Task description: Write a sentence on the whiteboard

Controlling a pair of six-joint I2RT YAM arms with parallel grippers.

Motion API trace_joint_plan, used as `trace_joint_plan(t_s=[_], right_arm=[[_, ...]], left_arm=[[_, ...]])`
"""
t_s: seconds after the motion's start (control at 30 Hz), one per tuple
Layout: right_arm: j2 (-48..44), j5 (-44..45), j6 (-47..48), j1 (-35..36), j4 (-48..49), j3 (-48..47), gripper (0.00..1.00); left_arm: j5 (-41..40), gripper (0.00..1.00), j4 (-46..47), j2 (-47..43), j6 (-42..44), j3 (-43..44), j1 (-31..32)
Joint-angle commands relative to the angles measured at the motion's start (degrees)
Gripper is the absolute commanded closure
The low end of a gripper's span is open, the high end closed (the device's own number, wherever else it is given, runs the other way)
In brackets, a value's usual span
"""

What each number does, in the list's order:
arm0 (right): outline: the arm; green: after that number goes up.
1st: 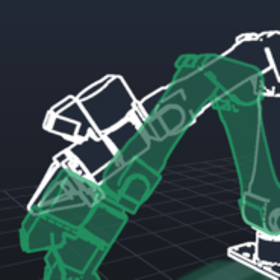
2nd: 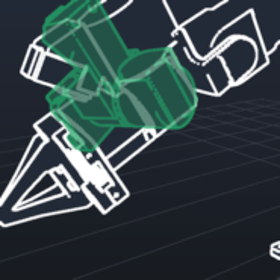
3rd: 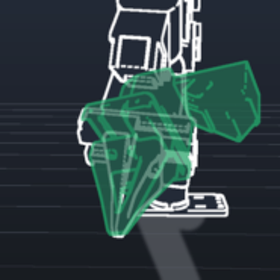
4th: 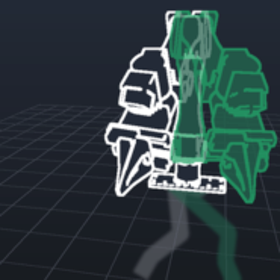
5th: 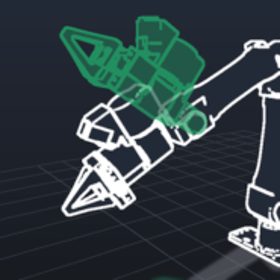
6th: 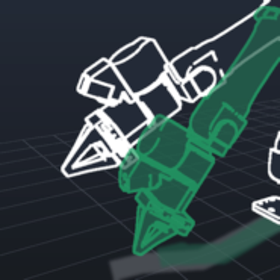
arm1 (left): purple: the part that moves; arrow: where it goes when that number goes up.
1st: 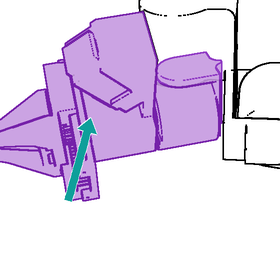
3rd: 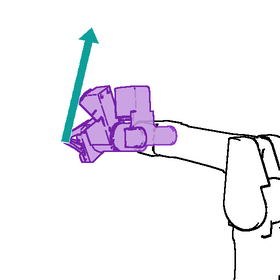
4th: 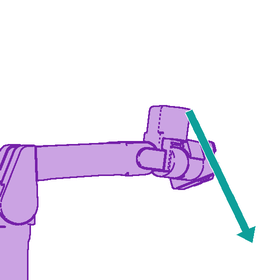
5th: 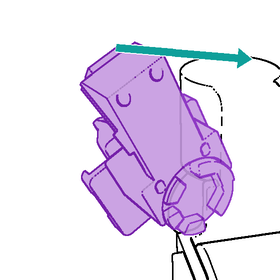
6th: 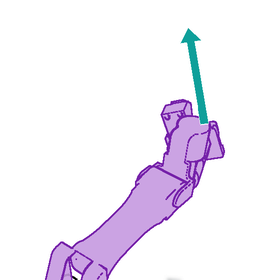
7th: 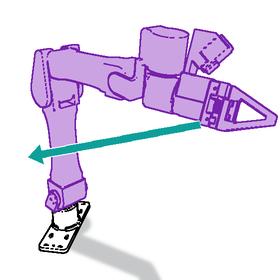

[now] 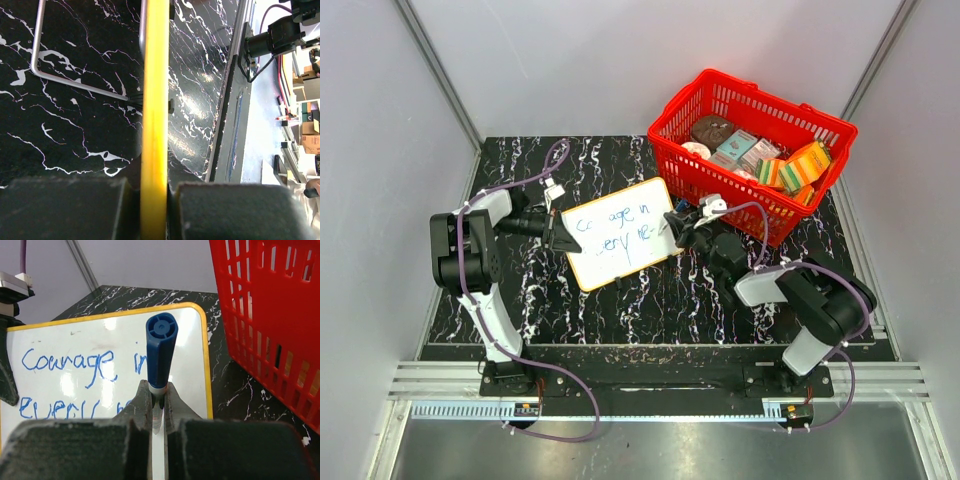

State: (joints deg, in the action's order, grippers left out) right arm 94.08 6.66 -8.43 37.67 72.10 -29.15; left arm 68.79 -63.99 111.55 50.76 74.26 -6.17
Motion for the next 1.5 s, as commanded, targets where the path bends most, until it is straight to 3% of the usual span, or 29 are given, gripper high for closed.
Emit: trace_joint_plan(t_s=[0.0,0.67,1.47], right_arm=[[1.54,1.34,0.43,0.12,13.68,-4.07,1.0],[5.67,4.42,-0.89,0.12,12.02,-7.68,1.0],[5.58,-0.41,-6.16,0.21,4.11,-5.31,1.0]], left_arm=[[-11.4,1.0,-0.97,-0.8,5.4,-0.08,0.72],[-11.66,1.0,-0.61,-0.72,5.66,-0.87,0.64],[-11.84,1.0,0.0,-0.1,5.4,-0.87,0.64]])
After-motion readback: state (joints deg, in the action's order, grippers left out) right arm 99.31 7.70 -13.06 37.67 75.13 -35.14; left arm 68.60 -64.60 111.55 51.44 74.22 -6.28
